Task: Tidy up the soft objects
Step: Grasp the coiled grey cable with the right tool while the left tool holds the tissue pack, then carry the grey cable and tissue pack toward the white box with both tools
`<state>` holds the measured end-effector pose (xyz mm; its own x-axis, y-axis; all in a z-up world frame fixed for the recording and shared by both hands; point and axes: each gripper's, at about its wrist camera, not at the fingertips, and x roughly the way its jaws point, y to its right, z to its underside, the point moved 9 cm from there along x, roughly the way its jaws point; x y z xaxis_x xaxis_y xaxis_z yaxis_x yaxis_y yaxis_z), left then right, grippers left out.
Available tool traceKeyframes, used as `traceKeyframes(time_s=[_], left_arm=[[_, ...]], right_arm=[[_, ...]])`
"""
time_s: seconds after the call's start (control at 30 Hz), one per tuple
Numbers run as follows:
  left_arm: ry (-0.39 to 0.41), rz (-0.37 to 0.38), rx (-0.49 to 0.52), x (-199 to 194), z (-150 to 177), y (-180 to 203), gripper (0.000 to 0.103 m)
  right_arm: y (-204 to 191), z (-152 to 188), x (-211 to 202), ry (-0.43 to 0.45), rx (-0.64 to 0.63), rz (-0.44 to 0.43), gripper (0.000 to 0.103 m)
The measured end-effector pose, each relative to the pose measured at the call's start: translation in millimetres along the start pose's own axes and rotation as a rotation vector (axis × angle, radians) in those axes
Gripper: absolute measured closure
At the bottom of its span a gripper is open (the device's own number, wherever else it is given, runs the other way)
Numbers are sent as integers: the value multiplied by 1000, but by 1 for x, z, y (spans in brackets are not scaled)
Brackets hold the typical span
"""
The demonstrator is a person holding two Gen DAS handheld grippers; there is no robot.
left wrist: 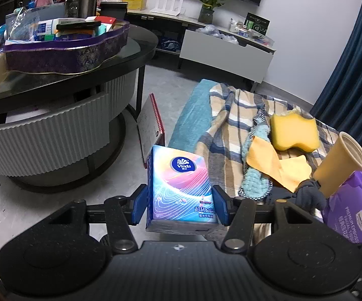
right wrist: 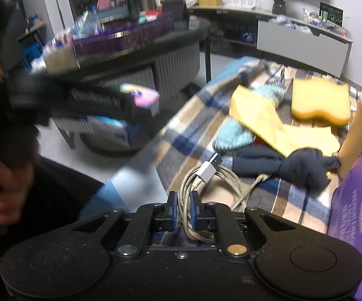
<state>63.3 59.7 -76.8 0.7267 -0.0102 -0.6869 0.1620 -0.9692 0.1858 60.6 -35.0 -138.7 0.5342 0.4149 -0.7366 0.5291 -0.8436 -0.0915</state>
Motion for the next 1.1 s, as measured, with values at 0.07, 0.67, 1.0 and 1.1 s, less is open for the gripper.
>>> traceKeyframes(time_s=[0.07,0.67,1.0,1.1], left_arm=[[5,3,6,-2,-1,4,48],[42,53,81,-20,-14,48,48],[19,54,125,-13,-7,65,48],[4,41,108,-10,-3,57,48]], right_arm=[[3,-9,-13,33,18,-1,90],[45,-52,-95,253,171,-3,91],[51,-43,-100,245,197,-6,91],[45,-29,-83,187,182,-10,91]])
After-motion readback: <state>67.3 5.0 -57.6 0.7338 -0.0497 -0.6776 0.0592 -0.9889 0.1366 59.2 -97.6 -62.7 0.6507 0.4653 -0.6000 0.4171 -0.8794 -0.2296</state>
